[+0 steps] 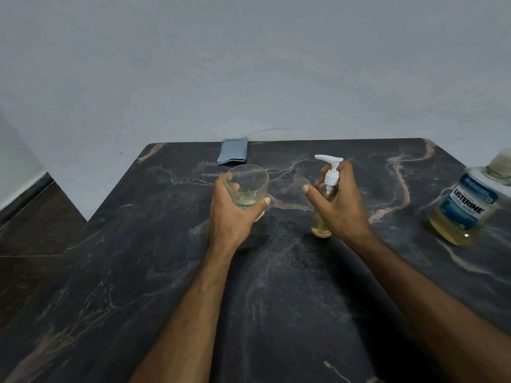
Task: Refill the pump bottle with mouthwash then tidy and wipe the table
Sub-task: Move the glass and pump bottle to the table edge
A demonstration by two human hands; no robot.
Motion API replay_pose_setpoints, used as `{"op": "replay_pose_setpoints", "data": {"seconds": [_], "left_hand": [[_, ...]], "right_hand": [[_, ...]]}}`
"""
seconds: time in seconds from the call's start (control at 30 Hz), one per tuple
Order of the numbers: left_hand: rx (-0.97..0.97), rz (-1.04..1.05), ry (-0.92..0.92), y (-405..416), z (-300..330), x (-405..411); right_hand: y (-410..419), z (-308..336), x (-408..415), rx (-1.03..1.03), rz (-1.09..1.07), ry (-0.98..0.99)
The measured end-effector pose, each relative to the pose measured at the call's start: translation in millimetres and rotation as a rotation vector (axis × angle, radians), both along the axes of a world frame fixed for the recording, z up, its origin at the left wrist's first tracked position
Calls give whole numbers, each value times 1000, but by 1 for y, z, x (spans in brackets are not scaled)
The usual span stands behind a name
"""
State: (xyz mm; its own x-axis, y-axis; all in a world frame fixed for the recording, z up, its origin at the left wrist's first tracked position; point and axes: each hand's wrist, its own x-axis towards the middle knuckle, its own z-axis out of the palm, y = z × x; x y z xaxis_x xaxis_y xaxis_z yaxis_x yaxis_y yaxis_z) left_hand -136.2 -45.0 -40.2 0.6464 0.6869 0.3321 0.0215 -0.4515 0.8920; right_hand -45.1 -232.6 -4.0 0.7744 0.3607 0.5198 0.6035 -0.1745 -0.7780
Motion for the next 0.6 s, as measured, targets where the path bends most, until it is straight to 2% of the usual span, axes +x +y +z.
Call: {"op": "replay_pose_setpoints", "data": {"seconds": [0.2,0.4,0.5,0.6], "left_hand": [[24,-27,28,-3,0,0],[24,-36,59,-3,-1,1],[15,-63,74,-3,0,0],[10,-86,87,-2,1,-1]], "right_hand": [[2,-6,-5,-25,-28,-29],[-11,-12,-9,-244,-187,-195],[-17,-14,-11,-346,-225,-164],[-23,-13,-12,-292,-108,-76]]}}
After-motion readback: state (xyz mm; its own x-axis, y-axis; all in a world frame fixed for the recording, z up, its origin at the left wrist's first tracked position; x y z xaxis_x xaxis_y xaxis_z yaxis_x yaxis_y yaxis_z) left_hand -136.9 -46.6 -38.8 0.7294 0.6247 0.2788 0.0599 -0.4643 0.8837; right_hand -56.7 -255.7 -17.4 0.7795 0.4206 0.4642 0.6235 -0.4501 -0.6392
